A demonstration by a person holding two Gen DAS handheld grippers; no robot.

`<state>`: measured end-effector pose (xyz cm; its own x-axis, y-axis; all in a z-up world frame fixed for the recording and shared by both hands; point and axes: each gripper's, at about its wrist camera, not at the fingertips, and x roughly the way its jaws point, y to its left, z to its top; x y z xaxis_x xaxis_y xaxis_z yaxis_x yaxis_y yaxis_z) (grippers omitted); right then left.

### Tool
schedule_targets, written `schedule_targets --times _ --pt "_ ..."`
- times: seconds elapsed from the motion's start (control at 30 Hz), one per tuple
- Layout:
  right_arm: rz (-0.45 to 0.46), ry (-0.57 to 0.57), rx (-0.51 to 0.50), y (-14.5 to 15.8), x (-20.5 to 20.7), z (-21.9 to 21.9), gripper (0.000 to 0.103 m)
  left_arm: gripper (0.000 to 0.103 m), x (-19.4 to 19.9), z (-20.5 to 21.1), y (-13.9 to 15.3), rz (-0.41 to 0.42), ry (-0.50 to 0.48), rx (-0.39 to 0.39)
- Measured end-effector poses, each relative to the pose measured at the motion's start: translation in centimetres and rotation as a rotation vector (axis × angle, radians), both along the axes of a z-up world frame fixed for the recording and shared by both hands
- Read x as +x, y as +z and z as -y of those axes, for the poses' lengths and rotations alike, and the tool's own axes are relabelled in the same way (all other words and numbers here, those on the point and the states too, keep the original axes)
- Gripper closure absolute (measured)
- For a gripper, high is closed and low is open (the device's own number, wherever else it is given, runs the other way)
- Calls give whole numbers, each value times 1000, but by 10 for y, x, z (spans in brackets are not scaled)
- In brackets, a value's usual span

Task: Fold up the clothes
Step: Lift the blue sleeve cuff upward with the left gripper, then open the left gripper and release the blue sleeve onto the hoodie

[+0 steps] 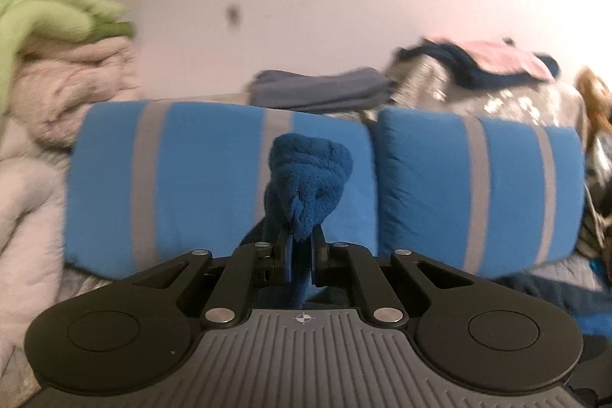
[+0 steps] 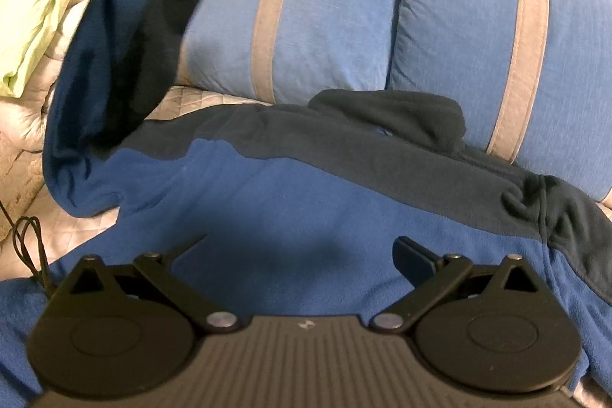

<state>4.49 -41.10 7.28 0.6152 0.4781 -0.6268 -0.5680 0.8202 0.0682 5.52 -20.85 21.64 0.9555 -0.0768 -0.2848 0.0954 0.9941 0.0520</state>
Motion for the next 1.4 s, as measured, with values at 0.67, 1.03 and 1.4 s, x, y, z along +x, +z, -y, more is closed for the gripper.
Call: schedule_targets --times 0.67,1.03,1.4 --pt "71 62 -117 -9 -6 -9 0 28 -4 37 -48 -237 -284 202" --pt "210 336 -237 -13 -27 -24 4 28 -26 -16 -50 -269 -220 170" --pt "559 699 -693 -47 -49 -48 26 28 -47 -46 -58 -271 -215 129"
